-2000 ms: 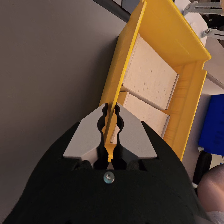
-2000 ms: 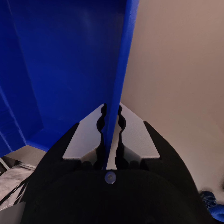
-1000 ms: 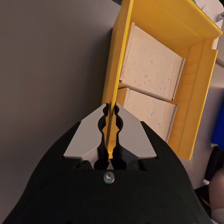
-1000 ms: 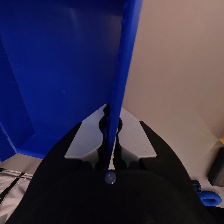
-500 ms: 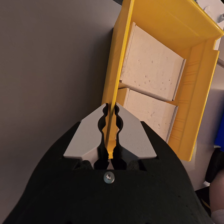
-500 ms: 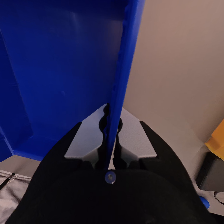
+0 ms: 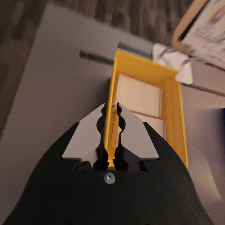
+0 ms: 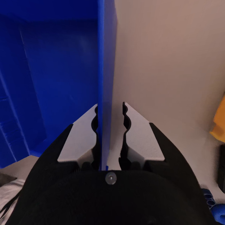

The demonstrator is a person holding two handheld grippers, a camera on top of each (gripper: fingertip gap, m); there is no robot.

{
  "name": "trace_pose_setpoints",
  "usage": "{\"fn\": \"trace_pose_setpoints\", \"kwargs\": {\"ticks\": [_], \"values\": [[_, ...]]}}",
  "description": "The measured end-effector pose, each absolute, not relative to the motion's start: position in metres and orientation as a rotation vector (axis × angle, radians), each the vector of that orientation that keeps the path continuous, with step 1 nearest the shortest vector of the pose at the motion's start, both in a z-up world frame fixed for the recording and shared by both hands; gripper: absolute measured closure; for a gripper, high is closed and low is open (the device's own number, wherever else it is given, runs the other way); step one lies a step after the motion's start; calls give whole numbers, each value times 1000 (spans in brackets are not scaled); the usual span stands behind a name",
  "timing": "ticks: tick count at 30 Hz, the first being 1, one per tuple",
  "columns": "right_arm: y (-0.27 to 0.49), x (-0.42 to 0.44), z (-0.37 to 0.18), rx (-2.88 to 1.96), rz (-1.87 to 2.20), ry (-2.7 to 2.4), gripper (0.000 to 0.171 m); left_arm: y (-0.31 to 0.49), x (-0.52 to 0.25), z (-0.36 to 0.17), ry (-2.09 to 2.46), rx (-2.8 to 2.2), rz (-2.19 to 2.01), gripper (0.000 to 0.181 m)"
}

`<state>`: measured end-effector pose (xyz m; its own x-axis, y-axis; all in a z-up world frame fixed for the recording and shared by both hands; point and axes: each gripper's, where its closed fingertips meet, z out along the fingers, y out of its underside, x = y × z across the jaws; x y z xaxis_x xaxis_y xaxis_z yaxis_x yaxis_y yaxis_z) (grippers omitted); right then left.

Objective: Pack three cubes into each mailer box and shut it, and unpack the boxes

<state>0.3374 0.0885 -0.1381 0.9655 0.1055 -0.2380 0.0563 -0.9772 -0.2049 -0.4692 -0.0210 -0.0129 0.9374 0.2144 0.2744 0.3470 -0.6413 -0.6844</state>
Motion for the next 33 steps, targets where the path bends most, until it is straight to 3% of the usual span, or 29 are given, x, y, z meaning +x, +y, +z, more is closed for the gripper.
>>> {"fn": "trace_pose_setpoints", "kwargs": {"ticks": [3,6,8,10,14,15,17,21,28,33], "values": [[93,345,-105,-2790,320,-76,132,-19,-425,58,-12,-2027,-226,156],[104,336,-49,-2548,347,-66,133,-21,-373,95,306,-1838,-187,113],[114,318,9,-2277,366,-163,130,-21,-348,101,461,-1753,-100,105],[115,293,79,-1922,334,-315,105,-22,-321,100,606,-1712,-65,98],[69,241,182,-1263,318,-488,73,-26,-263,106,850,-1643,-106,92],[56,227,193,-1178,351,-529,72,-26,-251,103,917,-1632,-115,92],[44,206,196,-1170,427,-596,69,-31,-234,78,1081,-1703,-159,103],[41,195,199,-1151,453,-618,69,-34,-252,6,1364,-1957,-65,80],[48,196,186,-1232,538,-612,68,-42,-303,-78,1600,-2324,-15,63],[46,204,187,-1226,538,-595,68,-41,-327,-109,1707,-2462,46,62]]}}
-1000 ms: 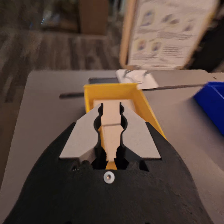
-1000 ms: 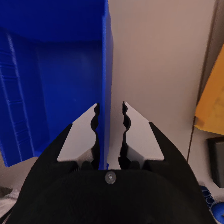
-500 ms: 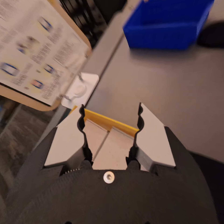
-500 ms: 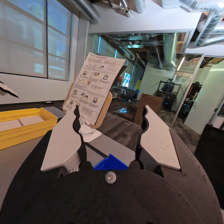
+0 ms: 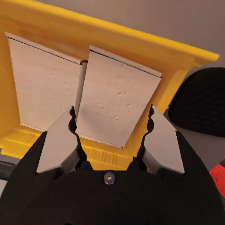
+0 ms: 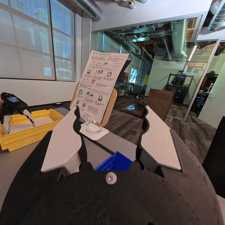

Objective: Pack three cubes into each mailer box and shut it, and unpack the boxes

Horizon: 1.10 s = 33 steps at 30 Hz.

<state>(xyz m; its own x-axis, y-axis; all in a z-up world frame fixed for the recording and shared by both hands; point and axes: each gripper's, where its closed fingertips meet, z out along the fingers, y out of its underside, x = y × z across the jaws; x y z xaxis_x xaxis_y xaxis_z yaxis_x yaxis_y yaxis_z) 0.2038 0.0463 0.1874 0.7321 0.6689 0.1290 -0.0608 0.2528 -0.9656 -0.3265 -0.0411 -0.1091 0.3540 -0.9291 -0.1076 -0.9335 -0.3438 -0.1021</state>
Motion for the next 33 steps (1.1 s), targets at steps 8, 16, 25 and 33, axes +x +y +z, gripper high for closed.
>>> {"fn": "trace_pose_setpoints", "kwargs": {"ticks": [8,16,25,33], "values": [[52,212,184,-1245,553,-571,69,-42,-332,-125,1815,-2480,90,62],[53,204,180,-1261,540,-602,68,-44,-334,-129,1860,-2435,135,64],[56,199,175,-1277,548,-616,68,-43,-336,-140,1909,-2436,172,54],[59,195,172,-1289,548,-629,69,-41,-335,-155,1869,-2471,109,45]]}}
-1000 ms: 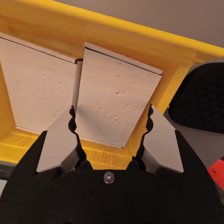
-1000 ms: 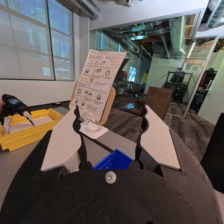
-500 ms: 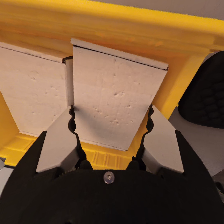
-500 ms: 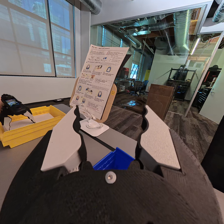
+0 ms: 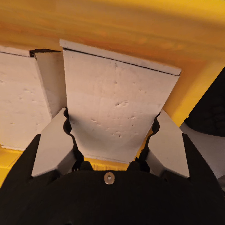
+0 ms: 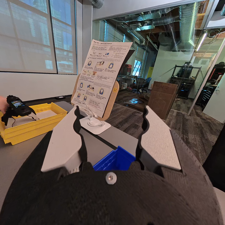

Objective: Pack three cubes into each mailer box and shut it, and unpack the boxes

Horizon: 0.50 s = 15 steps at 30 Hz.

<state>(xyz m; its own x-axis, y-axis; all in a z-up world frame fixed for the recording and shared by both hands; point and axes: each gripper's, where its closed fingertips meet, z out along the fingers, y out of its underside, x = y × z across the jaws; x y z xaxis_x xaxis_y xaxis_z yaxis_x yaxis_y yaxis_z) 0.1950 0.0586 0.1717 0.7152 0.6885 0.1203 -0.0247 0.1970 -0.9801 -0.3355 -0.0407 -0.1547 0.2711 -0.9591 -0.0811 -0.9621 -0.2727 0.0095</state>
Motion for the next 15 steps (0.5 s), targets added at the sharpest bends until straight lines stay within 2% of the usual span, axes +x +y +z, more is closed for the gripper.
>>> {"fn": "trace_pose_setpoints", "kwargs": {"ticks": [15], "values": [[61,196,168,-1305,523,-640,70,-42,-353,-135,1815,-2545,232,47]]}}
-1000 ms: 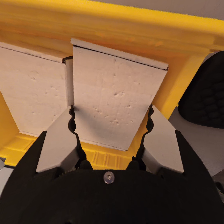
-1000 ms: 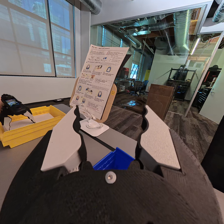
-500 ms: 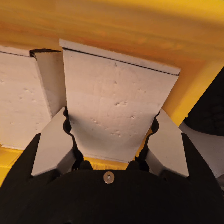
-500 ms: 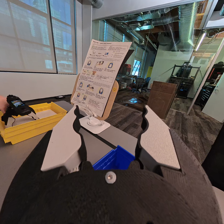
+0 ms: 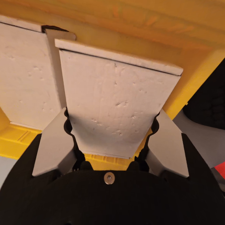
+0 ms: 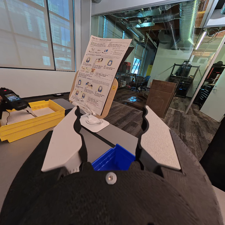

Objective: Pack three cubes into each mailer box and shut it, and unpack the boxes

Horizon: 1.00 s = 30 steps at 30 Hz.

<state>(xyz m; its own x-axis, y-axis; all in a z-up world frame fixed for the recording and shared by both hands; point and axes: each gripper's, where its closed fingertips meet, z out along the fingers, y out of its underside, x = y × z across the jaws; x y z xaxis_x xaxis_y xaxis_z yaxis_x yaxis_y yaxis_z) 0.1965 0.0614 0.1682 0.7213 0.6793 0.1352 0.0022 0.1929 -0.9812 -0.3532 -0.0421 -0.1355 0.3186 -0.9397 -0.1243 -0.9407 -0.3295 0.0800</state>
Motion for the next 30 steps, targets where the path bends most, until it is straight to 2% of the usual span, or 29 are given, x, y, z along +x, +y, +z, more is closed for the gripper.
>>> {"fn": "trace_pose_setpoints", "kwargs": {"ticks": [10,15,20,24,30], "values": [[59,186,167,-1307,509,-674,70,-36,-351,-73,1771,-2487,396,47],[17,116,170,-1149,586,-916,73,-32,-313,-37,1818,-2433,409,47],[-48,21,113,-1013,377,-1398,63,-27,-248,-12,1912,-2321,342,47],[-119,-34,63,-913,609,-1531,68,-32,-187,-6,1999,-2230,229,47],[-120,-56,5,-850,56,-1453,65,-40,-122,-26,2112,-2186,148,47]]}}
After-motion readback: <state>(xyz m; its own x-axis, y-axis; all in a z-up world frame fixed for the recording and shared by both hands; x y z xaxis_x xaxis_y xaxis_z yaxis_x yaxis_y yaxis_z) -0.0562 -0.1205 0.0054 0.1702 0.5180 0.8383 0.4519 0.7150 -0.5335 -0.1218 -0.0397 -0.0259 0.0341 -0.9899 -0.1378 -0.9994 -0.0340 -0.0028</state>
